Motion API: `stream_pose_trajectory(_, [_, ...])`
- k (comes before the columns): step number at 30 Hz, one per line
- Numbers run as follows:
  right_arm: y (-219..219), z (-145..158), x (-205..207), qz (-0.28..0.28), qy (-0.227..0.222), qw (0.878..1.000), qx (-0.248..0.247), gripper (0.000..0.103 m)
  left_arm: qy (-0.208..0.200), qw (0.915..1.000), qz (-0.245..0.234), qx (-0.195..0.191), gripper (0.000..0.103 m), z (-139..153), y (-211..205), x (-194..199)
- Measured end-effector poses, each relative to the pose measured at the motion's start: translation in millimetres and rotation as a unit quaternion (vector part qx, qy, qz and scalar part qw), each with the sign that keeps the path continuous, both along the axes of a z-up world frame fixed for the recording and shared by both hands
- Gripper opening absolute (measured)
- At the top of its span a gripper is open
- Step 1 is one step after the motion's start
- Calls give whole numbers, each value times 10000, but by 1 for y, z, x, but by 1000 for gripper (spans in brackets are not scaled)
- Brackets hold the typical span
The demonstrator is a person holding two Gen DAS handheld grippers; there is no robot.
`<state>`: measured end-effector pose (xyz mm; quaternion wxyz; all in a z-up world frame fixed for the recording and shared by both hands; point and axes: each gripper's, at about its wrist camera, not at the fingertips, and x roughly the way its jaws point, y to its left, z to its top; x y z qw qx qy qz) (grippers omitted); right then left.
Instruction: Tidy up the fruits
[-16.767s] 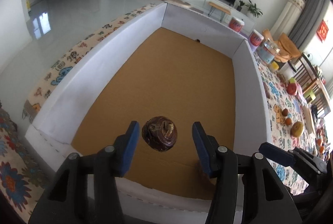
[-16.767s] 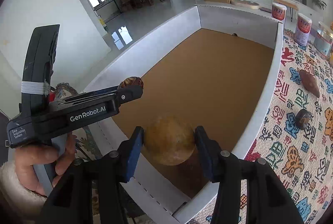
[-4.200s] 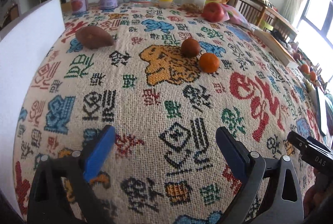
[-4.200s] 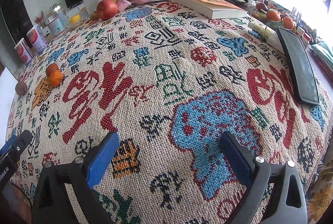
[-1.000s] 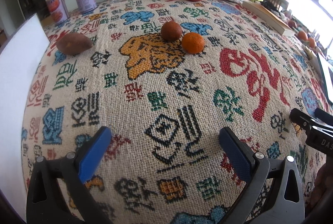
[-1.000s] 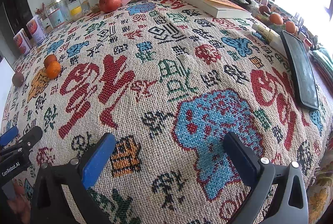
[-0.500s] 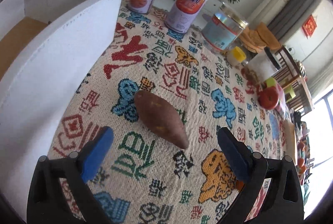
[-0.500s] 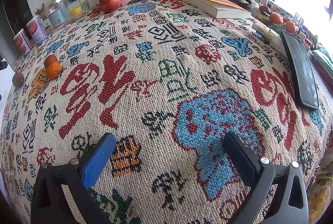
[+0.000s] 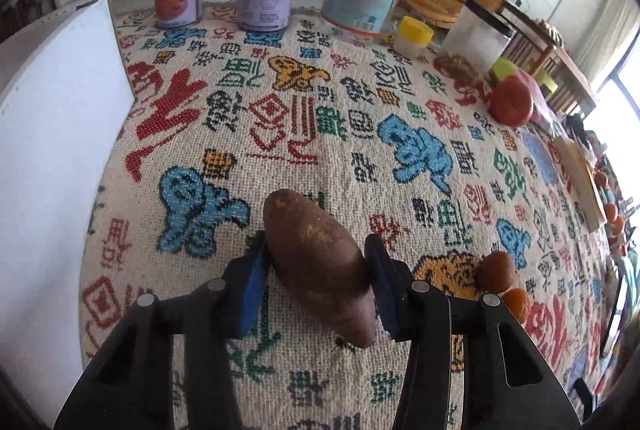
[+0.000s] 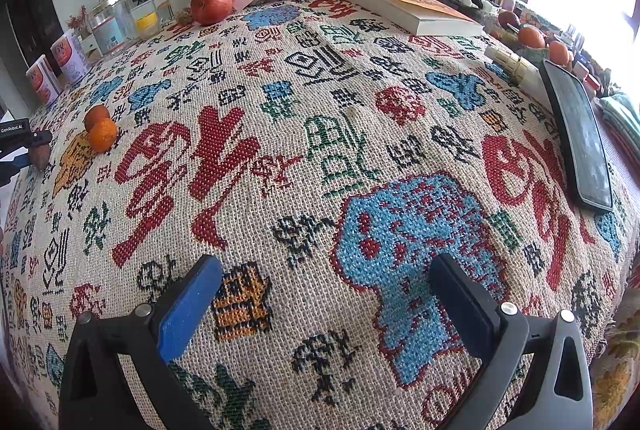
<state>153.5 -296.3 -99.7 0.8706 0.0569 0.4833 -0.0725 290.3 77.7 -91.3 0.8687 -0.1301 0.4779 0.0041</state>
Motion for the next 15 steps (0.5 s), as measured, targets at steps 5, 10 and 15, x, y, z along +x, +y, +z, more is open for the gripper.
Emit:
stream_pose_trajectory(5, [0,0,0,-1,1,10000,6,103,145,9963,-842,-127,49,0,-43,-44])
stream_pose_trajectory(10, [0,0,0,-2,-1,10000,28,103,464,9841,-1710,89,49,4,-80,-91])
stream_pose_trajectory(15, [-1,1,-1,-6,-6,10000,48,103,537,9788,-1957,285,49,7,-86,-129])
